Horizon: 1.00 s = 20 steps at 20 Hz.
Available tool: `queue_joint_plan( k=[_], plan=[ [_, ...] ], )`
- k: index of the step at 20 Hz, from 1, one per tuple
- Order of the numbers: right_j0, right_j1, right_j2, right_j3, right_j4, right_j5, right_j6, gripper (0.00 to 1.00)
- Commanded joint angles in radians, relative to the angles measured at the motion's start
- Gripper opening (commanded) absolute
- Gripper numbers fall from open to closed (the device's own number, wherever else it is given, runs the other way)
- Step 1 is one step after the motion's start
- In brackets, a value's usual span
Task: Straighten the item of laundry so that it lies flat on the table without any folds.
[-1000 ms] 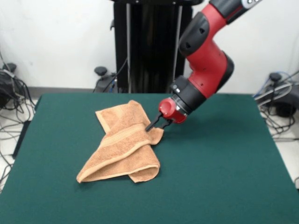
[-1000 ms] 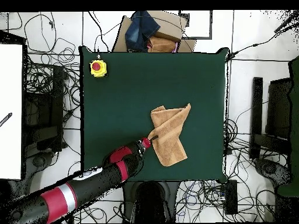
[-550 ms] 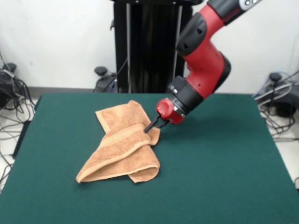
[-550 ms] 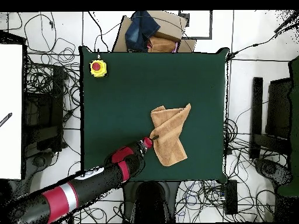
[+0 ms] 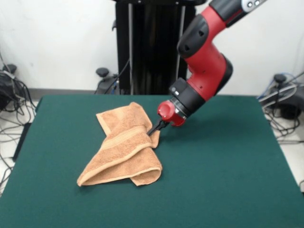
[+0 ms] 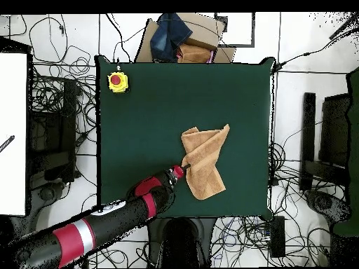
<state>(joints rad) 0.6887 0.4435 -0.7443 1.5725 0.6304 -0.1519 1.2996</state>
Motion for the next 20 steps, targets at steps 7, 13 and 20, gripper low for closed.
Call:
queue_joint_plan(
  k=[7, 13, 20],
  plan=[
    [-0.021, 0.025, 0.137, -0.103, 0.065, 0.015, 0.249, 0.00],
    [-0.018, 0.011, 0.143, -0.101, 0.057, 0.002, 0.250, 0.00],
    [0.004, -0.066, 0.175, -0.064, 0.039, 0.066, 0.257, 0.00]
  ],
)
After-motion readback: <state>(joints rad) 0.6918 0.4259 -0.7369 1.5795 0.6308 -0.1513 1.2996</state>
